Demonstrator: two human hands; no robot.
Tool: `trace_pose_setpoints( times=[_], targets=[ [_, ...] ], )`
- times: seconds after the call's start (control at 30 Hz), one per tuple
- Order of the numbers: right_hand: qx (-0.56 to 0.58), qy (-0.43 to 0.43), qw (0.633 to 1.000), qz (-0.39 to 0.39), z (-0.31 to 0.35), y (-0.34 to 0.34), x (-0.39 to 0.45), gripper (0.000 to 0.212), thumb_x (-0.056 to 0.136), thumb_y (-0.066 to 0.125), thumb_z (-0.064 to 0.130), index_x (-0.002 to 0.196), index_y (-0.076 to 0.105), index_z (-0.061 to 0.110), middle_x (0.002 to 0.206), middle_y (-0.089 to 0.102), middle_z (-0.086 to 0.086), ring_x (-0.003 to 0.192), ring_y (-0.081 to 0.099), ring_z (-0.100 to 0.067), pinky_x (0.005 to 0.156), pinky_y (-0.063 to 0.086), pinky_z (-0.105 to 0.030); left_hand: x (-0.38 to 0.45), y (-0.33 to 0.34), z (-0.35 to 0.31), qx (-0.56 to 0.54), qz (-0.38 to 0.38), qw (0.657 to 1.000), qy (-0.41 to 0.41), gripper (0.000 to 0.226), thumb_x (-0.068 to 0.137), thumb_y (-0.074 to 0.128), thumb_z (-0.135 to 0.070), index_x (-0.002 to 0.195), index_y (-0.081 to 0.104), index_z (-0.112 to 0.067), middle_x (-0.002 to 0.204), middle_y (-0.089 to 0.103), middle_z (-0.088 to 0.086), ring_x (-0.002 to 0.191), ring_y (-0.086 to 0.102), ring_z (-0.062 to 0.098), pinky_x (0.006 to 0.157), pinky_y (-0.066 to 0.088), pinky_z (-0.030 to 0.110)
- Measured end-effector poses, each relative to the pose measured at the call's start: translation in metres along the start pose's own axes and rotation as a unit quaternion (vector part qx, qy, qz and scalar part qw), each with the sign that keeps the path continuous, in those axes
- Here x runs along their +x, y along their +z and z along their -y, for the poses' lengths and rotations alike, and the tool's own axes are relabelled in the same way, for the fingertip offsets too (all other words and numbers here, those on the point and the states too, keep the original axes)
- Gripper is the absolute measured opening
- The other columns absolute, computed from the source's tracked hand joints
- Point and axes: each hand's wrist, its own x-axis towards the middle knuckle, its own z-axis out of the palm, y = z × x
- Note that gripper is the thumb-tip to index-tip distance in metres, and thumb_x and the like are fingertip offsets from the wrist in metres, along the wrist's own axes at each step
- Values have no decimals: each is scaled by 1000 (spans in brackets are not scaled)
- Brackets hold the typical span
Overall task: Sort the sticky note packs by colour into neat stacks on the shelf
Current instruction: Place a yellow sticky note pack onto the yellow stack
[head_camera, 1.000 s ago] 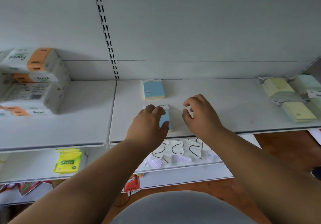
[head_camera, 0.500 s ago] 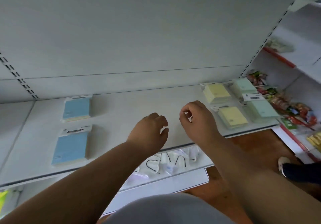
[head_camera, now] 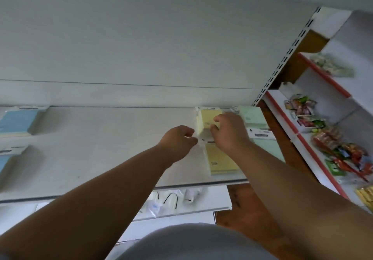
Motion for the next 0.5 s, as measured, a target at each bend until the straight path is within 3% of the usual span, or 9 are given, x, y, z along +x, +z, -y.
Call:
trace_pose_setpoints(
  times=[0.1,0.2,0.3,0.37,0.43,0.5],
  targets=[
    [-3,1,999,37,-11,4,13,24,91,52,32,101,68,17,113,59,-11,102,56,-30,85,48,-38,14,5,-15,-66,17,997,-42,7,84,62,-18,83,58,-23,97,62,10,84,58,23,88,48,43],
    [111,76,989,55,-13,8,22,10,89,55,28,87,64,28,97,65,-2,83,61,-22,71,52,-33,27,12,-24,-98,72,989,-89,14,86,56,-11,100,57,-13,106,59,14,95,58,23,101,43,49],
    [205,155,965,48,-12,10,31,7,84,59,24,83,59,31,87,62,6,75,58,-17,65,52,-32,33,15,-32,-127,47,986,-97,37,87,61,-20,119,59,-1,101,60,8,101,60,27,97,49,41],
    [228,181,956,44,-7,9,34,19,78,64,20,89,55,33,86,59,6,73,56,-14,61,46,-28,35,12,-35,-192,15,973,-128,39,91,58,-30,112,61,3,86,58,5,83,60,27,81,54,36],
    [265,182,945,59,4,10,37,36,74,69,14,101,52,31,89,60,1,73,57,-16,58,42,-25,33,5,-31,-214,-21,963,-164,32,93,56,-32,97,61,-1,73,54,4,64,54,21,62,50,27],
    [299,165,938,67,25,14,36,51,71,74,14,114,51,26,92,61,-2,74,59,-17,53,39,-23,29,-8,-21,-247,-65,947,-194,30,91,59,-31,95,61,-1,72,53,6,65,55,23,68,54,31]
  ],
)
